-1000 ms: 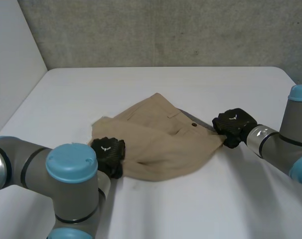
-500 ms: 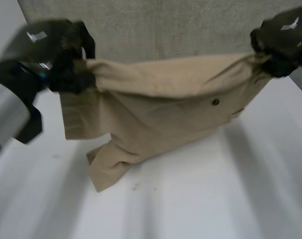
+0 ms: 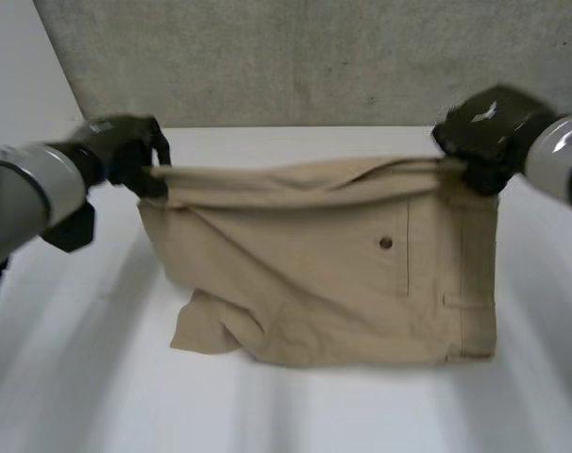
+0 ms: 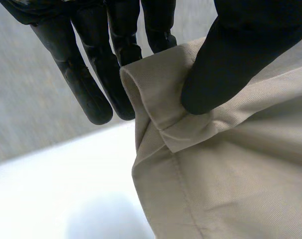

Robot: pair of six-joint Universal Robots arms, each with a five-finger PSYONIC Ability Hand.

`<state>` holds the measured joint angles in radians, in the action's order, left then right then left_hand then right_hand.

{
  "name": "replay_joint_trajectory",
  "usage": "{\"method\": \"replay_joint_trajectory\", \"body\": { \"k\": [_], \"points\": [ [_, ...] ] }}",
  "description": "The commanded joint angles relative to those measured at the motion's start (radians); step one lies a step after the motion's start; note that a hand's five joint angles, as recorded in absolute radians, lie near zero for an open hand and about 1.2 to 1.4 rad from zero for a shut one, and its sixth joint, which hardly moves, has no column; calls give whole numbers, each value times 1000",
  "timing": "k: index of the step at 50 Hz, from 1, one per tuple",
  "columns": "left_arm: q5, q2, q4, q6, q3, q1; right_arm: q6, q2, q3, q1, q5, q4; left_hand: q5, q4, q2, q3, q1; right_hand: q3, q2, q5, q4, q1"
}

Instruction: Fold the shorts.

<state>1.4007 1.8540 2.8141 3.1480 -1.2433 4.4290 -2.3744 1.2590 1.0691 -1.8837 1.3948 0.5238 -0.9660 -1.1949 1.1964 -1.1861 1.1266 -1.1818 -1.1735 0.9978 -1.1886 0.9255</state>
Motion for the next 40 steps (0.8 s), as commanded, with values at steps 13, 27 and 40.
{"method": "replay_joint_trajectory", "body": {
  "k": [13,27,40],
  "points": [
    [132,238,608,133,387,-49,-74,-291,-406,-58,138,-615,-256,-201,200,-210,270,-215,-223,224,-208,471],
    [155,105,740,113,294,-88,-112,-121,-206,-64,150,-788,-256,-201,200,-210,270,-215,-223,224,-208,471],
    [135,201,729,109,-180,-85,-103,-203,121,-61,70,-713,-256,-201,200,-210,270,-215,-223,224,-208,471]
  ]
}}
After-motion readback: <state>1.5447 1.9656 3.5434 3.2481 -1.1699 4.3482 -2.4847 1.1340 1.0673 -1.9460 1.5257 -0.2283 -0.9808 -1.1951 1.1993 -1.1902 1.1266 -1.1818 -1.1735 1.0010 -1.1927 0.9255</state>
